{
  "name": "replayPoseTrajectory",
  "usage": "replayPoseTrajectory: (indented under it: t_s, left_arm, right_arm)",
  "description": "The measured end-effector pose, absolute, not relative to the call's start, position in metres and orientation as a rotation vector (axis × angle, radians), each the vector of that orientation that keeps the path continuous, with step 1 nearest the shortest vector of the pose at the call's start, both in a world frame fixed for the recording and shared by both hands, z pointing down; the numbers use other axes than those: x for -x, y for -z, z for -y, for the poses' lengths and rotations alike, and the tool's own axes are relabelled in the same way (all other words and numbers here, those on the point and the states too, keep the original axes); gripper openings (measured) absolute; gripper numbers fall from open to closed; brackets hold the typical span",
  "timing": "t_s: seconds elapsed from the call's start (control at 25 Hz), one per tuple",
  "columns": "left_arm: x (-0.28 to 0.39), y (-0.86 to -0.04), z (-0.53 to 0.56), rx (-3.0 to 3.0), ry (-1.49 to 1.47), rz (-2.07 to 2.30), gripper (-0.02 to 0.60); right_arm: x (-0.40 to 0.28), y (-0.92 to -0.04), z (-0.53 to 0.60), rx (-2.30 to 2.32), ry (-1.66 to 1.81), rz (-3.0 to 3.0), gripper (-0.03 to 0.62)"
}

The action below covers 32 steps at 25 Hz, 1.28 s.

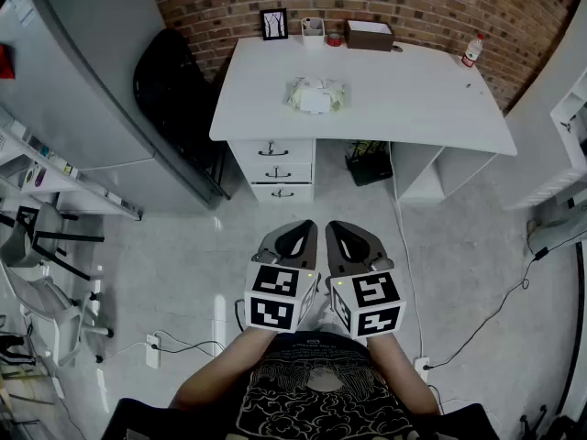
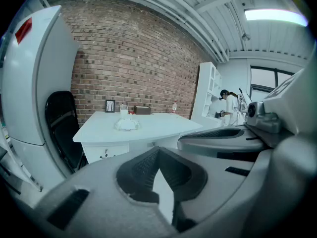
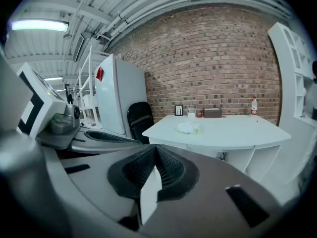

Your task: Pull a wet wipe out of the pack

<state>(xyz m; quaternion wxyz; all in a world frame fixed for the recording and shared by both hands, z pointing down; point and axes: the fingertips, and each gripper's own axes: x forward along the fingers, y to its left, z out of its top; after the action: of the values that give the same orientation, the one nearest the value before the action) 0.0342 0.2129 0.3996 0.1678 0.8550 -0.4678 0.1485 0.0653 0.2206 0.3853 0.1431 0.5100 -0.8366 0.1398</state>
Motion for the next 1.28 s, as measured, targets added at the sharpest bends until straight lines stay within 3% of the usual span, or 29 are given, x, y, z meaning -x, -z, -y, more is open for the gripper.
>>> replayPoseTrajectory:
  t_s: [0.72,1.28]
  left_arm:
    - [-0.103,-0.407,-0.184,-2.395,-0.468,1.390,0.009]
    - [-0.102,-0.413,-0.140,-2.355,-0.451,1.420,0.009]
  right_arm:
    - [-0.126,-0.398,-0.191,-1.357,-0.426,2.468,0.017]
    - [-0.125,-0.405,-0.147,-1.316,-0.430,2.473,0.017]
